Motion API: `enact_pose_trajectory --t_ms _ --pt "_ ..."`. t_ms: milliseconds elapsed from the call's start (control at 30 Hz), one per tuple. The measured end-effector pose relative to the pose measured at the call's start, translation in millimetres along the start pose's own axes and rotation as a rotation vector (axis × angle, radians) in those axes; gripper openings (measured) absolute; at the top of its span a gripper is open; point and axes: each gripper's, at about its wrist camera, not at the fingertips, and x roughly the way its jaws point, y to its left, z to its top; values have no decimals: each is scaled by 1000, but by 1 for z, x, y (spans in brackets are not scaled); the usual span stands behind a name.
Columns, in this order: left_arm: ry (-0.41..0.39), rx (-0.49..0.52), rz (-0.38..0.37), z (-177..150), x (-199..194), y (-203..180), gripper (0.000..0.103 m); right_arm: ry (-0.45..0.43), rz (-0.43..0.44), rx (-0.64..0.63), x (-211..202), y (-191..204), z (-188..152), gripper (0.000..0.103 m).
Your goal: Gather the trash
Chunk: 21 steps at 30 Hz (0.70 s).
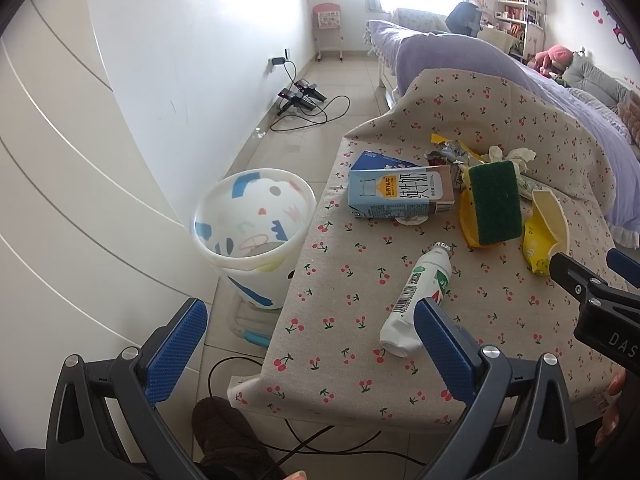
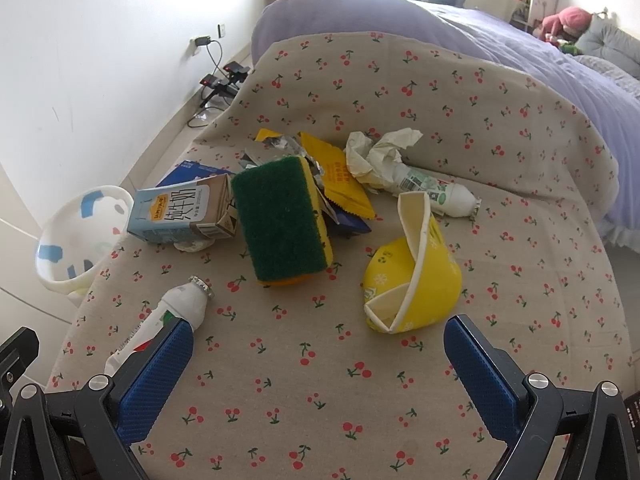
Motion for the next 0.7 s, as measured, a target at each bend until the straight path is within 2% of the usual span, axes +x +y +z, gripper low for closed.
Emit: enact_pose_trajectory --t_ms 700 --pt "-11 -9 -5 3 -4 8 103 9 1 4 1 0 1 103"
